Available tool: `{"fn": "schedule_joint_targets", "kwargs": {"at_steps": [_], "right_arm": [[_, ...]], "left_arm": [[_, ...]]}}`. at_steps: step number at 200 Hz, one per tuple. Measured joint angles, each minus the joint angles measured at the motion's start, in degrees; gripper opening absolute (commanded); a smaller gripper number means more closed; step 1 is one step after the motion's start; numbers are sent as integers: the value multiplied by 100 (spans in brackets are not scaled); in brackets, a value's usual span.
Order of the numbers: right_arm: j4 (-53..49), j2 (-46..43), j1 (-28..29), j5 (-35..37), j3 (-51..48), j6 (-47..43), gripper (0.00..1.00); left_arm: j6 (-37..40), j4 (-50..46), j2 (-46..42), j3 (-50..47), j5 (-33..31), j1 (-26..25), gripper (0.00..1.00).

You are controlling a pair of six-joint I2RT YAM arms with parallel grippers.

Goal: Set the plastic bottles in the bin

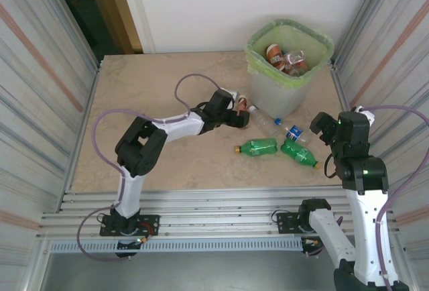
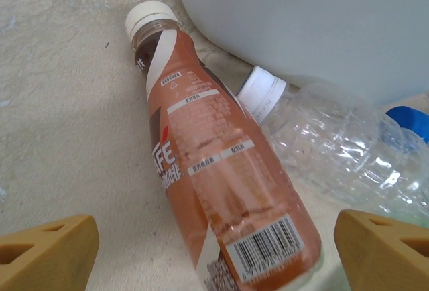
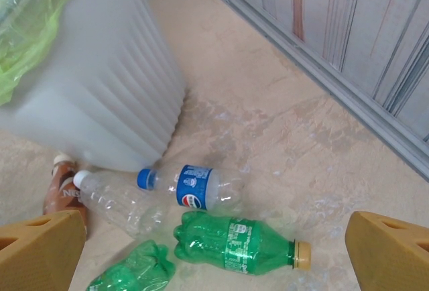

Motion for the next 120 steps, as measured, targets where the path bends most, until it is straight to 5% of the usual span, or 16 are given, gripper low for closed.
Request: {"fn": "schedule_joint_targets", "kwargs": {"at_steps": [120], "right_arm": [[9,149,0,-63,-15,4,98]], "left_arm": [[122,-579,813,772,-63,2,82]]}}
